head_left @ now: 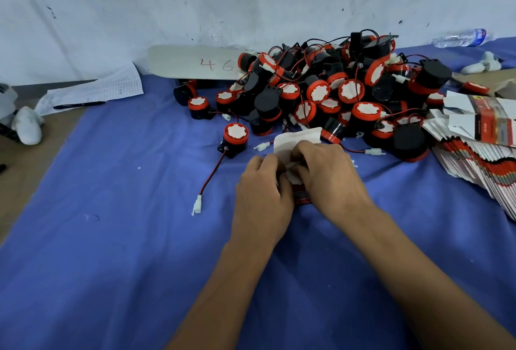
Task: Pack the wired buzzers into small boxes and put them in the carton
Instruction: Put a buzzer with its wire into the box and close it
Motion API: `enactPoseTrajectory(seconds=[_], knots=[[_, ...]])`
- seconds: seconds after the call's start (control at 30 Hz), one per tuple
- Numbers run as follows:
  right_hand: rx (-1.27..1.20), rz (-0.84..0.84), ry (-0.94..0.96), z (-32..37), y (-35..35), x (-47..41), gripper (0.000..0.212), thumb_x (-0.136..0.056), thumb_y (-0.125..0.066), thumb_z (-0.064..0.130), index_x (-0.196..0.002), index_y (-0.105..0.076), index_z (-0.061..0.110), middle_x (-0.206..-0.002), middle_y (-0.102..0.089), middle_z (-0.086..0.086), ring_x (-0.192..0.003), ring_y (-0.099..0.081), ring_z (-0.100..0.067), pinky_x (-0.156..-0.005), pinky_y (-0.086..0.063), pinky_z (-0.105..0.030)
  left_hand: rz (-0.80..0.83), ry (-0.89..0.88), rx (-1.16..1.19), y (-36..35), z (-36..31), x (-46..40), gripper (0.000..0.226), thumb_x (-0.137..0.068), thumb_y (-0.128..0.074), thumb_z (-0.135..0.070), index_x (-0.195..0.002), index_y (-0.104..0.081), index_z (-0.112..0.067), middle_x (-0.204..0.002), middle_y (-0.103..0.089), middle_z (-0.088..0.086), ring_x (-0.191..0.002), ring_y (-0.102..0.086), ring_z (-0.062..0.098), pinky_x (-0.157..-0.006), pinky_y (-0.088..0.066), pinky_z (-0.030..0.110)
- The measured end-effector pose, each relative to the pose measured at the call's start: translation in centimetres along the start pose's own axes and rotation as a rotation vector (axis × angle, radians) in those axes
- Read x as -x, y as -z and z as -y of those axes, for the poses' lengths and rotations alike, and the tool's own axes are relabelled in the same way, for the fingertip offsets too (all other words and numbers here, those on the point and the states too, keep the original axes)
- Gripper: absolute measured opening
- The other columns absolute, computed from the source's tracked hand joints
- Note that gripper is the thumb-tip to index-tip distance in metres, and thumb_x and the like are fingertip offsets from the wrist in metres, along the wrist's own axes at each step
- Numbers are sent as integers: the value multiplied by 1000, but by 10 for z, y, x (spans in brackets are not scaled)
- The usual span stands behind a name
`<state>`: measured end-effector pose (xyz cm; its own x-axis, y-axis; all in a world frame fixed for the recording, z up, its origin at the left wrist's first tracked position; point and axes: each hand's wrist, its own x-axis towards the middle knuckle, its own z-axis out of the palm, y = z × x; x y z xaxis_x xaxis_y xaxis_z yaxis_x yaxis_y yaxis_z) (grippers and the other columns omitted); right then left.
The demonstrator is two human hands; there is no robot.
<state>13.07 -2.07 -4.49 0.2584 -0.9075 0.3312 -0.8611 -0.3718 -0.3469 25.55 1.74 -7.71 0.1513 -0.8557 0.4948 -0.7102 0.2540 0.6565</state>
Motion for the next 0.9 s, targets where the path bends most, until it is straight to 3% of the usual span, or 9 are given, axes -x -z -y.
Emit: enactPoseTrajectory(seconds=[0.27,0.4,0.5,0.57,0.63,0.73,0.83,0.9], knots=[[-156,-54,-102,0,6,2,19,-97,-63,11,-111,-74,17,-103,-73,-5,-96,-68,-22,-81,-60,-37,47,47,-5,3,-3,0,15,-98,-50,-7,-103,-63,-9,-99,-66,4,-88,-60,24,-80,-50,46],[-58,-36,-124,2,4,2,12,-99,-62,20,-106,-68,12,-101,-71,-7,-93,-64,-25,-81,-57,-41,53,81,-101,0,-7,1,17,-100,-47,-10,-106,-63,-10,-99,-67,5,-86,-58,22,-79,-46,38],[16,-12,-113,3,1,2,16,-100,-62,26,-101,-61,11,-90,-63,-3,-83,-55,-21,-70,-48,-35,50,83,-127,-2,-8,2,14,-100,-49,-14,-102,-63,-12,-94,-67,2,-80,-53,17,-74,-36,30],[-5,-15,-115,3,0,2,14,-100,-63,25,-100,-59,11,-91,-63,-4,-80,-55,-21,-65,-45,-33,43,79,-96,-1,-7,1,6,-98,-55,-15,-98,-61,-14,-91,-66,1,-80,-55,16,-71,-38,31],[-21,-28,-107,1,0,2,9,-100,-61,19,-102,-59,11,-97,-67,-8,-86,-61,-25,-70,-53,-38,43,77,-56,1,-5,0,1,-95,-60,-15,-96,-61,-14,-91,-65,-1,-81,-56,17,-71,-45,35],[-101,-47,-105,-2,2,1,9,-96,-64,17,-104,-66,12,-99,-71,-8,-91,-65,-27,-78,-58,-43,51,81,61,4,-4,0,10,-90,-60,-19,-99,-59,-19,-89,-65,-3,-79,-58,17,-69,-51,40],[-179,-60,-90,-5,4,2,10,-92,-71,13,-102,-72,11,-96,-74,-6,-90,-69,-22,-80,-59,-40,67,105,183,8,-7,0,21,-84,-50,-22,-103,-56,-25,-86,-65,-3,-71,-59,18,-65,-53,46],[-206,-80,-70,-7,5,4,11,-92,-71,9,-103,-73,9,-97,-75,-5,-90,-70,-19,-81,-59,-35,83,127,193,9,-8,0,28,-82,-47,-20,-107,-60,-21,-89,-67,1,-77,-61,22,-69,-53,49]])
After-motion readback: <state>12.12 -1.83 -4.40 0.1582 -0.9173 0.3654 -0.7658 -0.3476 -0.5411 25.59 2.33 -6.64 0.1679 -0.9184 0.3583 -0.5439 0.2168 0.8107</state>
